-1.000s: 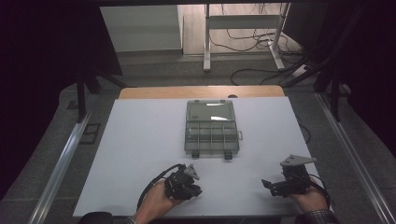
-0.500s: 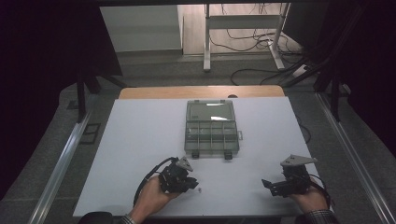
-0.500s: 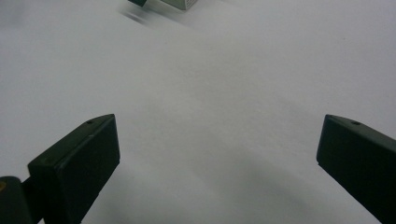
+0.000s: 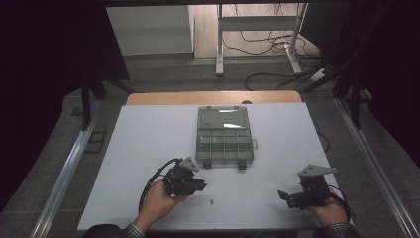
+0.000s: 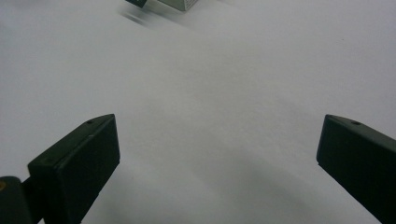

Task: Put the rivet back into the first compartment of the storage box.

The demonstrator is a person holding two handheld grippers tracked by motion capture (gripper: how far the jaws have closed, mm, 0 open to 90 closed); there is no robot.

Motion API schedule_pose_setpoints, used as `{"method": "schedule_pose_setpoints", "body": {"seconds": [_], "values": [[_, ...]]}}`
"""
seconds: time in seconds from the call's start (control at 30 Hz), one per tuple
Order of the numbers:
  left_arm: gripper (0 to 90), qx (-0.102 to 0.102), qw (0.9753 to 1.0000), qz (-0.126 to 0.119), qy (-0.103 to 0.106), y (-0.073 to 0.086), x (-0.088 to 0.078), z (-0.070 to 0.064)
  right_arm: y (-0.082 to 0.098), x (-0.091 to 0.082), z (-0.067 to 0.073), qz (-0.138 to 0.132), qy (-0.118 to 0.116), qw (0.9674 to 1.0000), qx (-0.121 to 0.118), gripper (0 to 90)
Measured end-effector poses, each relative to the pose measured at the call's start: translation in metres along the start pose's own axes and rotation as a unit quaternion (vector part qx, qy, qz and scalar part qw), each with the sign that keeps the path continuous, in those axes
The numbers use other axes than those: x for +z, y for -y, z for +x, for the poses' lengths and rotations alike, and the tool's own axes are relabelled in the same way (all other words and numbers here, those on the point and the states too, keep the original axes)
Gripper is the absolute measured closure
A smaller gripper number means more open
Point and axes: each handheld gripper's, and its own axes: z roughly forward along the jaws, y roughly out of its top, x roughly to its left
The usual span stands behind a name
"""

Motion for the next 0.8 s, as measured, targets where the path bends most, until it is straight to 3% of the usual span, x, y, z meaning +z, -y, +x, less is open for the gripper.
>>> {"method": "schedule_pose_setpoints", "body": {"seconds": [0.2, 0.8], "values": [[82.1, -0.013, 0.9998, -0.008, -0.009, -0.003, -0.006, 0.01, 0.0, 0.0, 0.0, 0.001, 0.001, 1.0, 0.0, 0.0], [82.1, -0.028, 0.9991, -0.023, -0.022, -0.021, -0.016, 0.035, 0.0, 0.001, 0.0, 0.003, 0.0, 1.0, 0.0, 0.0]]}}
